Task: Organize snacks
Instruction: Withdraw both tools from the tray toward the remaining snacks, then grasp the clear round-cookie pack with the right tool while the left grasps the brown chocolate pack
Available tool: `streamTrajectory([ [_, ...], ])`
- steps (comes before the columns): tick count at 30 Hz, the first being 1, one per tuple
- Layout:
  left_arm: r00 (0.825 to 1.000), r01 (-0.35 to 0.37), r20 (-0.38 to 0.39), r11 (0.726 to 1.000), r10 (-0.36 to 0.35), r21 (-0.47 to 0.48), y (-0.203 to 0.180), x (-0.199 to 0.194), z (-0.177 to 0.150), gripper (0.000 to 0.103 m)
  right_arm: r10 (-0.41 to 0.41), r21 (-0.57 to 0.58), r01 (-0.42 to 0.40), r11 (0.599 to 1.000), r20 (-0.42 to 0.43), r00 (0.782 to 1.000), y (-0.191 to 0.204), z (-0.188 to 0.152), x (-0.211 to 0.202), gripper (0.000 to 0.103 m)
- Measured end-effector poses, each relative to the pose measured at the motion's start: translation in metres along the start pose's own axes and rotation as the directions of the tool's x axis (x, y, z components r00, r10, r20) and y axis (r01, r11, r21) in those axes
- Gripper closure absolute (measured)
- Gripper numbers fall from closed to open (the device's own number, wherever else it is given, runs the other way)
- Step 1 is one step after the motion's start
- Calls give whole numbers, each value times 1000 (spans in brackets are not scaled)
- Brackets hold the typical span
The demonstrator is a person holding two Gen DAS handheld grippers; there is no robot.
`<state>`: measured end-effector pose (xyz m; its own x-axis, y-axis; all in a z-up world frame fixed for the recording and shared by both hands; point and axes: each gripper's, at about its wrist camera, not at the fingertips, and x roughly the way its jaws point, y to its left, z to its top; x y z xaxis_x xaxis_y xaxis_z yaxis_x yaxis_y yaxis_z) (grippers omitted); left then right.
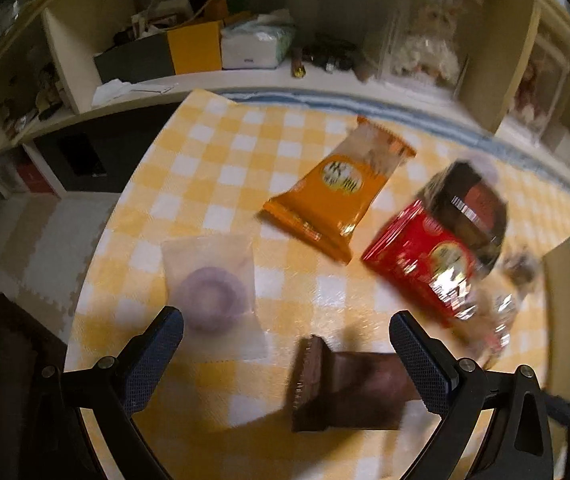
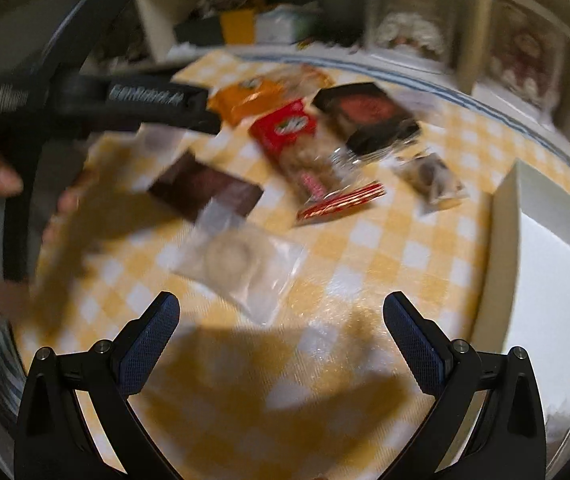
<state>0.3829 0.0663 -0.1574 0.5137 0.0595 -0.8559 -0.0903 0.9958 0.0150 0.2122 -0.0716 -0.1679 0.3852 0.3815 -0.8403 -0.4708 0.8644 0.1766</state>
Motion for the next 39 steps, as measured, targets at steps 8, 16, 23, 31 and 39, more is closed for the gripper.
streamTrajectory([
  [8,997,-68,-27,995,70,68,-7,19,-6,0,98,19,-99,995,43,994,-3,11,4,45],
  [16,990,-102,-89,988,112,113,3,21,-15,0,229,157,-236,959,58,972,-20,33,16,80],
  [23,984,-102,-126,978,126,185,3,11,-29,0,203,167,-194,967,-39,978,-18,31,34,87],
  [31,977,-27,-202,985,62,171,9,1,-42,0,185,195,-158,968,-133,974,-34,4,16,87],
  [39,967,183,-186,982,-173,39,19,-36,-46,31,242,240,-193,951,-198,950,-36,-32,-13,86],
])
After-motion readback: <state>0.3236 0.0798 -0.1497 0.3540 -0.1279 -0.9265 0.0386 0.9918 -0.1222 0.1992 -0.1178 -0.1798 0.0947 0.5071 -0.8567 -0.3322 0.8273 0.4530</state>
